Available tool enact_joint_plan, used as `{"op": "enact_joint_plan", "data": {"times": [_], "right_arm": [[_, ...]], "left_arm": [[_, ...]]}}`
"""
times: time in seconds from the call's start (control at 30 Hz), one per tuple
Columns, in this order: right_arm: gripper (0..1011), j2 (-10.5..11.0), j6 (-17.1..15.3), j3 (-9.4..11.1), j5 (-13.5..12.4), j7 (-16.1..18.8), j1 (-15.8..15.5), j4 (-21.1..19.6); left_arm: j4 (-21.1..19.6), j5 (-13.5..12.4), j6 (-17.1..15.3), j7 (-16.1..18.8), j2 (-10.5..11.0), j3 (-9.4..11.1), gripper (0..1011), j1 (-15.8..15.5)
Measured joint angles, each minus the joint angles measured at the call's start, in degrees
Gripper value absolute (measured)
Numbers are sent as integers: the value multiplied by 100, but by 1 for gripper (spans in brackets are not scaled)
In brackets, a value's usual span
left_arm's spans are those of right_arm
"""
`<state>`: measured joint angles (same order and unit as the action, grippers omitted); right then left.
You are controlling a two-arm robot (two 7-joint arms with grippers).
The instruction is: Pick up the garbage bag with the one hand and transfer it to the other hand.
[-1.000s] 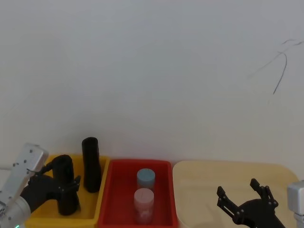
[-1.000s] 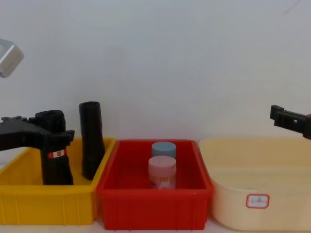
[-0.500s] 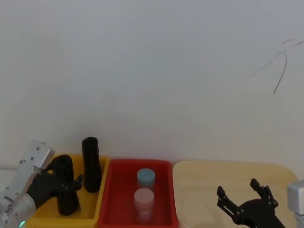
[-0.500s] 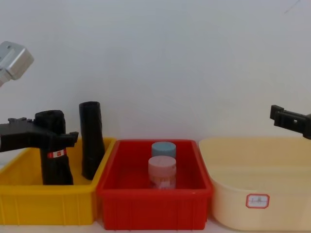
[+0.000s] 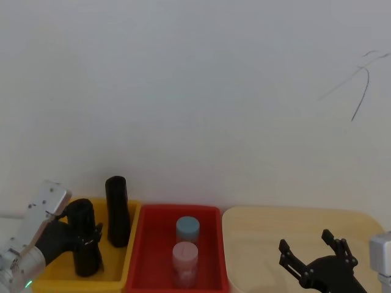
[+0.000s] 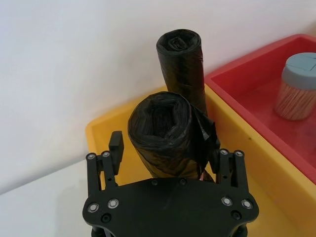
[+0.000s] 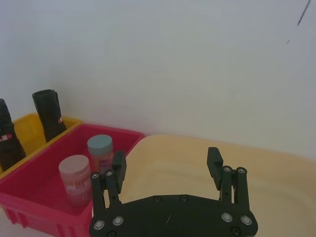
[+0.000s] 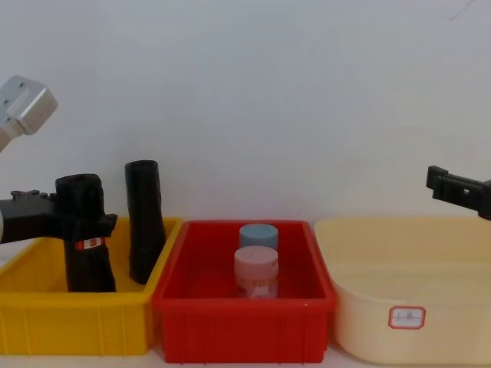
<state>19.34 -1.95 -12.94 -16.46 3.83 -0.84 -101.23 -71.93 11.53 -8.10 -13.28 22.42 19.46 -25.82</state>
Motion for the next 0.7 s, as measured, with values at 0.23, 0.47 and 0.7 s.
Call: {"op": "enact_joint_plan", "data": {"times": [0.23,0.47,0.7], "right_arm": [[1000,0,0,0,0,0,0,0],[1000,0,0,0,0,0,0,0],[1000,0,0,0,0,0,0,0]], "left_arm": [[135,-61,118,-86,-29,22,849,-80],[162,-84,229,-218,-50,31,645,-106],[37,-95,304,-324,-42,32,487,-49]]}}
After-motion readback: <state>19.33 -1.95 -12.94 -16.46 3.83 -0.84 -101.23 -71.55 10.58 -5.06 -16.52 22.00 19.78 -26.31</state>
